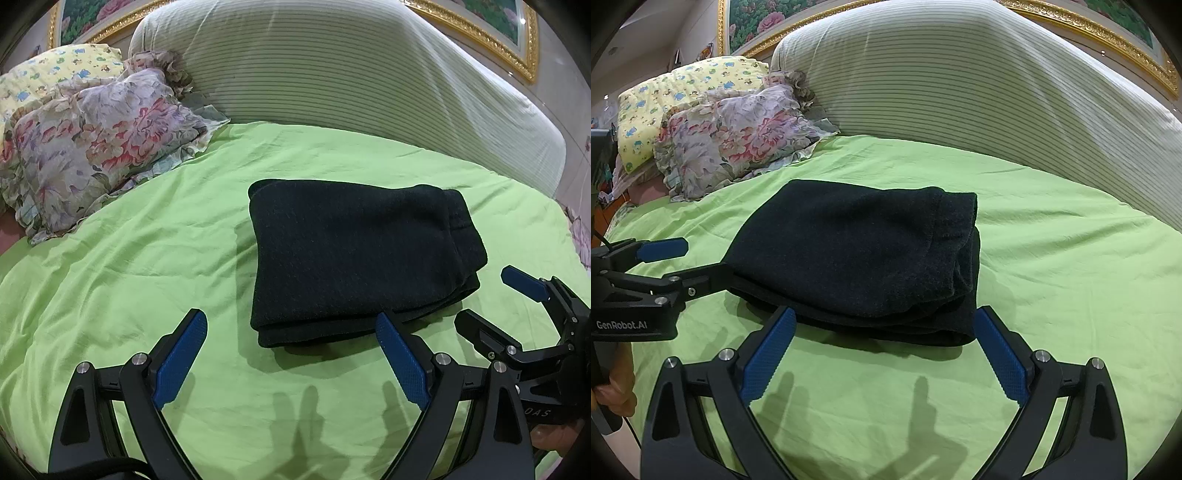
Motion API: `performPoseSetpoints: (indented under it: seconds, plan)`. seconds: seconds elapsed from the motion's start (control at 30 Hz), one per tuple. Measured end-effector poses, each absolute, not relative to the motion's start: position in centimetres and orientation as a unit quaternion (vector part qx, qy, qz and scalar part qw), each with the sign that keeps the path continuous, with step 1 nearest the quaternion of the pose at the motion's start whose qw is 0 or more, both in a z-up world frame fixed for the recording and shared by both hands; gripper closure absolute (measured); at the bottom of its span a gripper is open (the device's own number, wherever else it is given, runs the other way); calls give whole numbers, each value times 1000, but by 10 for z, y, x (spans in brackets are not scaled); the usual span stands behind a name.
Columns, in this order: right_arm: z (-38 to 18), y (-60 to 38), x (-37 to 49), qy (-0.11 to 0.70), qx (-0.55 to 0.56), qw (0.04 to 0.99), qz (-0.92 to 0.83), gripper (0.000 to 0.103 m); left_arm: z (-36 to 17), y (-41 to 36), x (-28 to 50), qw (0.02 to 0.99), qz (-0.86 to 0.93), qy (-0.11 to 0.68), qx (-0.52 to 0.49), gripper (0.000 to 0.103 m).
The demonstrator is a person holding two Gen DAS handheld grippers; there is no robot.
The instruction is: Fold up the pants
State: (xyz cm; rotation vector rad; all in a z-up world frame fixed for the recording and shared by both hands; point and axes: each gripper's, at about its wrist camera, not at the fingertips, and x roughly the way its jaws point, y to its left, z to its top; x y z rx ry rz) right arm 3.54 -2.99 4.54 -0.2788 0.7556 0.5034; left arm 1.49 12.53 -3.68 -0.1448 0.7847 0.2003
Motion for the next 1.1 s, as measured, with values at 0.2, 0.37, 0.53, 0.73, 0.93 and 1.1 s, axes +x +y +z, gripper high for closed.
performPoseSetpoints:
  seconds: [0.2,0.37,0.53,0.73,0.93,1.1]
  plan:
    - [47,-31,39,363,-133,890,240,6,-36,125,15,917,98,380,-69,9]
    - [48,-34,43,363,-130,891,239,6,-34,124,18,918,96,379,-69,8]
    - [49,-34,44,362,-130,891,240,6,-33,123,19,918,97,377,-68,7]
    - [50,-34,46,362,-130,891,241,6,-33,123,21,919,97,377,-68,7]
    - [54,-35,49,359,-126,893,238,6,-28,121,19,924,99,363,-65,7]
    - [56,-37,52,357,-125,895,234,6,-22,121,21,927,99,356,-62,7]
